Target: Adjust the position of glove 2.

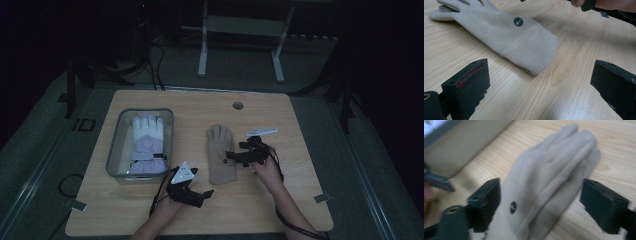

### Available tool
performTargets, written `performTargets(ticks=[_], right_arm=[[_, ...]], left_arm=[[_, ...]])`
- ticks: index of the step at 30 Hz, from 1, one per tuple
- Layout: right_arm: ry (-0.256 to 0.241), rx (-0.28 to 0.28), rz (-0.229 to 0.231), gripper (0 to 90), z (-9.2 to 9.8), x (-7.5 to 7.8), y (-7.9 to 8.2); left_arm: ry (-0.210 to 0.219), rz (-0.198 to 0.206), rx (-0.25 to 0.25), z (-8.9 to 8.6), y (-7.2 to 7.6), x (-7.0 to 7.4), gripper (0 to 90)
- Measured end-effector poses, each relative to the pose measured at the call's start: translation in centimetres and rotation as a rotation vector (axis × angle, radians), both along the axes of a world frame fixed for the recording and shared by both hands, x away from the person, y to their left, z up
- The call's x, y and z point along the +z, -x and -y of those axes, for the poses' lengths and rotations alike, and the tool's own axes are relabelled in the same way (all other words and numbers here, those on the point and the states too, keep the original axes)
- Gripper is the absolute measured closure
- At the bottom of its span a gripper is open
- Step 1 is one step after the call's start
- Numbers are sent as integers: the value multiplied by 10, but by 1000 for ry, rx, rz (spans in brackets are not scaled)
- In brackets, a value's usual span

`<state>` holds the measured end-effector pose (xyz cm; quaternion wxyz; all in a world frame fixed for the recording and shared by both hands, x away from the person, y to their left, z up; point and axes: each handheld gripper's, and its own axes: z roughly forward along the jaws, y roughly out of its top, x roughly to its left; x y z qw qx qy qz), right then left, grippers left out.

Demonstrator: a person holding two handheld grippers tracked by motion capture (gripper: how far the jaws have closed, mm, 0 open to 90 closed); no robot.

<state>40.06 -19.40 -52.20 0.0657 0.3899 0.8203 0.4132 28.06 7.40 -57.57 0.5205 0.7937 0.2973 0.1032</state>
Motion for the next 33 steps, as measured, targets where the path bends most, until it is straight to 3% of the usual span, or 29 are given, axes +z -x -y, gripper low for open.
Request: performTargets(ticks=[2,3,10,16,19,21,25,28,33], right_arm=[[-32,-1,-10,106,-1,-1,-4],[-21,-15,-18,108,-2,-2,-7],[-15,-73,-33,390,-5,-5,-34],[1,-108,-98,409,-11,-18,-52],[5,-73,-135,649,-14,-22,-54],[21,-60,-122,823,-15,-19,-51],[23,-66,-49,842,-14,-4,-46],[28,-75,-27,841,-12,3,-47],[64,-105,-59,834,-8,-8,-57]], left_arm=[[-4,2,-4,0,0,0,24],[-5,5,-5,1,1,0,24],[-14,8,-8,1,1,0,24],[-16,9,-10,1,1,0,24],[-13,10,-8,0,1,1,24],[-12,10,-7,0,1,1,24],[-15,14,-3,0,1,1,24],[-12,10,-3,0,1,2,24],[-24,19,-5,2,2,2,24]])
